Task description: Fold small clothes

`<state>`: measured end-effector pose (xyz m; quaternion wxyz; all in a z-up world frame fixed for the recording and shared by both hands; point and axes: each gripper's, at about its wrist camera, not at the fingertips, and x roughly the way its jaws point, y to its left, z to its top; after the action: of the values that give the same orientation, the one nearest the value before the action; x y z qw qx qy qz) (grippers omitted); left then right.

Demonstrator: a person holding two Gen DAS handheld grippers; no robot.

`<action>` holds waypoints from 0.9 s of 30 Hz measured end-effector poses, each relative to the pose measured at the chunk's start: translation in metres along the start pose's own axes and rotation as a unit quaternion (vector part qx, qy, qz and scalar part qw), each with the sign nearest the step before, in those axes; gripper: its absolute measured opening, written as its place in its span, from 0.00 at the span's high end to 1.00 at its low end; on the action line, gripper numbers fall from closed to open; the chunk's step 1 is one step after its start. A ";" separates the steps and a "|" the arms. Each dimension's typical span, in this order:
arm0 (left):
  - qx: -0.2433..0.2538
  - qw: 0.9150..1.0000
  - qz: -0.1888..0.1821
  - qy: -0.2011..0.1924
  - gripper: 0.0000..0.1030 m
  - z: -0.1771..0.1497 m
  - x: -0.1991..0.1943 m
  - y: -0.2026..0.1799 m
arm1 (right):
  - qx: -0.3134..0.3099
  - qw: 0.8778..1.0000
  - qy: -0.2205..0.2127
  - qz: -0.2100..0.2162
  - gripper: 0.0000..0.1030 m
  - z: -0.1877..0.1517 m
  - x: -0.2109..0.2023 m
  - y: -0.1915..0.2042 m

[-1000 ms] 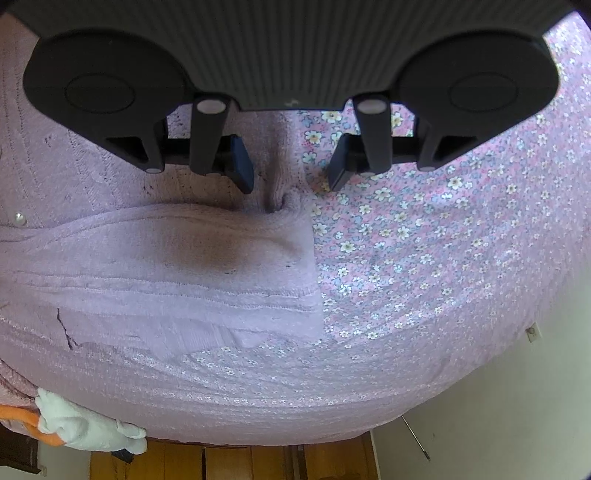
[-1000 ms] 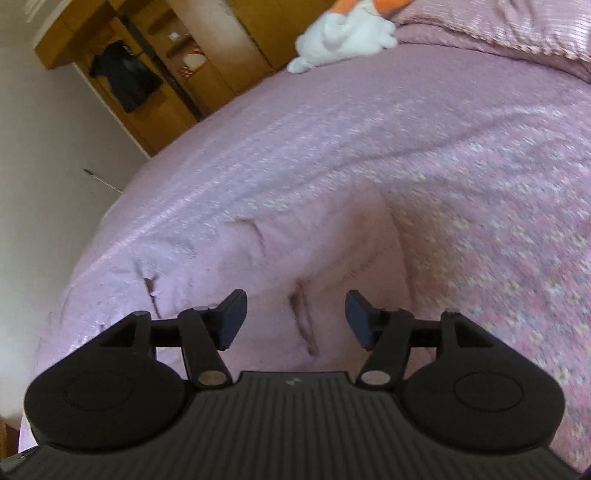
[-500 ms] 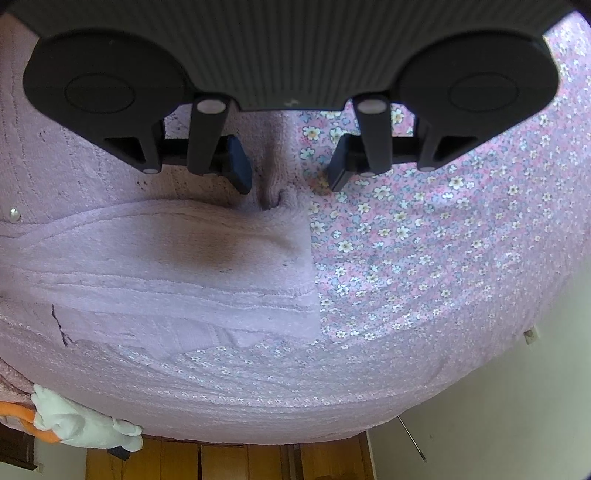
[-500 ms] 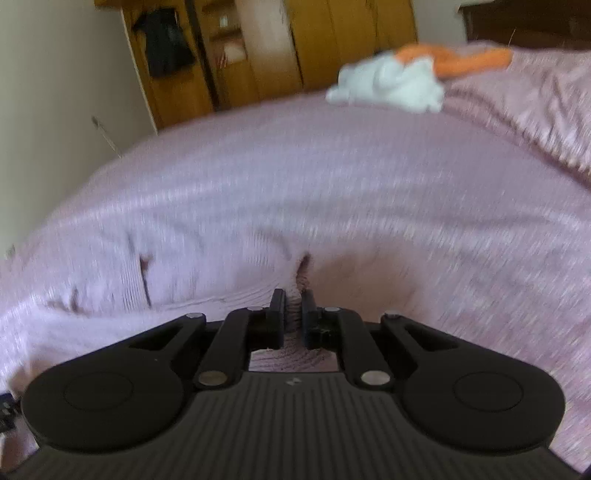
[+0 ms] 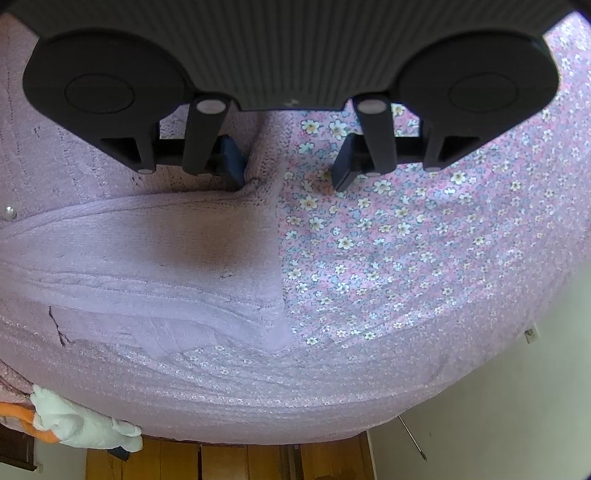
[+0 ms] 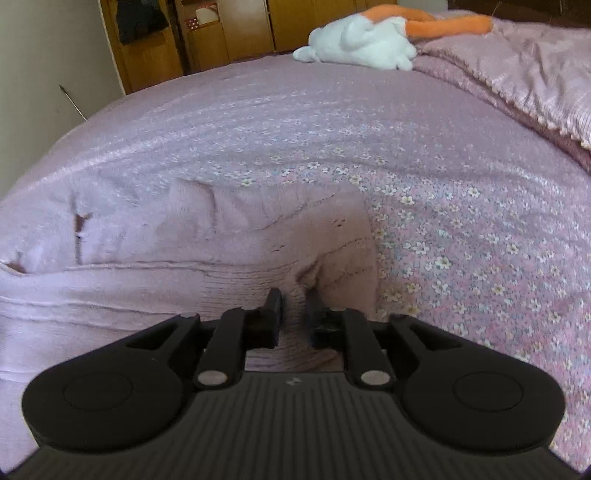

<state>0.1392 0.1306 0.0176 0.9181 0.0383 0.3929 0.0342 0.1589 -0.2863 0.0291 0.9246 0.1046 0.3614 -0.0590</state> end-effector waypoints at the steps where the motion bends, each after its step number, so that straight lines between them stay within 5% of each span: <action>1: -0.002 1.000 -0.001 0.003 0.47 0.002 -0.001 0.001 | -0.004 1.000 -0.008 0.004 0.66 0.000 -0.010 -0.001; 5: -0.006 1.000 -0.003 0.000 0.47 0.005 -0.016 0.004 | -0.018 0.999 -0.039 0.027 0.43 -0.003 -0.055 -0.005; 8: 0.010 1.000 0.004 -0.018 0.49 0.006 -0.033 0.004 | -0.030 0.997 -0.052 0.047 0.36 -0.014 -0.090 -0.002; 20: 0.044 0.997 -0.009 -0.061 0.49 -0.014 -0.122 -0.007 | -0.088 0.985 -0.083 0.122 0.24 -0.088 -0.202 0.019; 27: 0.050 0.996 -0.039 -0.070 0.48 -0.046 -0.158 -0.016 | -0.177 0.973 -0.083 0.123 0.23 -0.135 -0.238 0.035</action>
<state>-0.0028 0.1020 0.0979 0.9410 0.0717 0.3300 -0.0241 -0.0975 -0.2124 0.0996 0.9554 -0.0222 0.2728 0.1112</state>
